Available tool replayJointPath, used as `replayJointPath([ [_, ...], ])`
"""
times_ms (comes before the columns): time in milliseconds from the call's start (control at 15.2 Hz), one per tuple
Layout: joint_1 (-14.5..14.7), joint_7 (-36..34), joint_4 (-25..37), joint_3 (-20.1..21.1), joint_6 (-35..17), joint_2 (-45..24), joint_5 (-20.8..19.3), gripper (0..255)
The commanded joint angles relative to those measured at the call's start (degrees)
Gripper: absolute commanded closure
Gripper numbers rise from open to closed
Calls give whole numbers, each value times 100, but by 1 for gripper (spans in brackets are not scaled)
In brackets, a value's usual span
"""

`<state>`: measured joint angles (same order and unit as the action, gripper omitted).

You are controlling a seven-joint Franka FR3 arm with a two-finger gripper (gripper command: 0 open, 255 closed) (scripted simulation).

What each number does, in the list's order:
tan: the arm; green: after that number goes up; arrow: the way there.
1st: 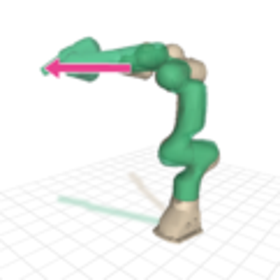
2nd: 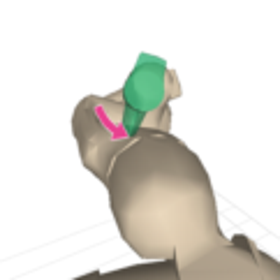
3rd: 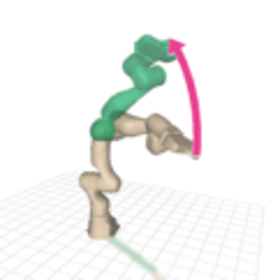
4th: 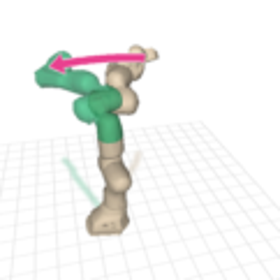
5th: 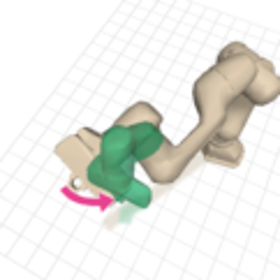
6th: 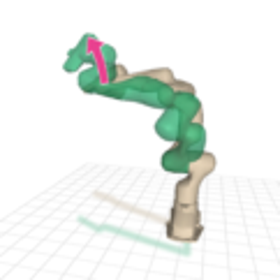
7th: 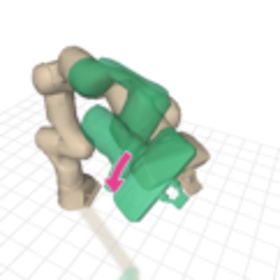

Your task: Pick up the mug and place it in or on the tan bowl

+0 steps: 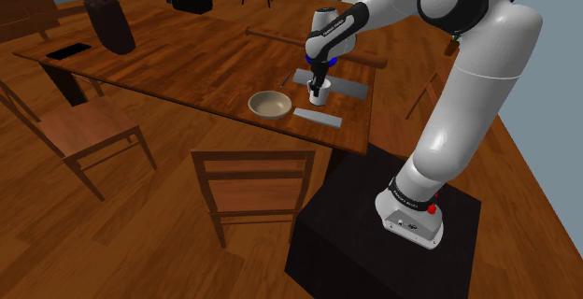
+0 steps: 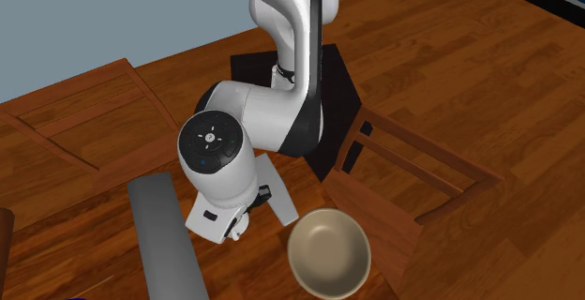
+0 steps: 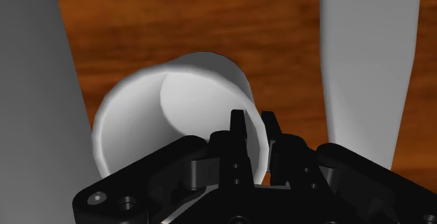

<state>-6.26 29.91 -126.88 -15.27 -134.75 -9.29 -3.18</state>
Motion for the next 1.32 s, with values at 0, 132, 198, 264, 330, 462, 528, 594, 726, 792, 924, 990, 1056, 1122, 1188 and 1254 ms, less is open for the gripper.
replayJointPath([
  [0,0,0,0,0,0,0,0,255],
  [132,0,0,0,0,0,0,0,255],
  [198,0,0,0,0,-1,-1,0,255],
  [264,4,-6,19,-4,71,53,-15,255],
  [330,8,-13,40,-7,143,106,-30,255],
  [462,15,-23,88,-12,289,206,-56,255],
  [528,18,-28,113,-13,362,256,-69,255],
  [594,21,-32,140,-15,435,304,-81,255],
  [726,27,-41,196,-17,582,397,-104,255],
  [792,30,-44,226,-18,656,442,-115,255],
  [924,35,-51,290,-18,804,528,-135,255],
  [990,37,-53,324,-18,878,569,-144,255],
  [1056,39,-56,359,-18,952,609,-153,255],
  [1122,42,-58,395,-17,1027,649,-161,255],
  [1188,44,-60,432,-17,1101,687,-169,255],
  [1254,46,-61,471,-16,1176,723,-177,255],
])
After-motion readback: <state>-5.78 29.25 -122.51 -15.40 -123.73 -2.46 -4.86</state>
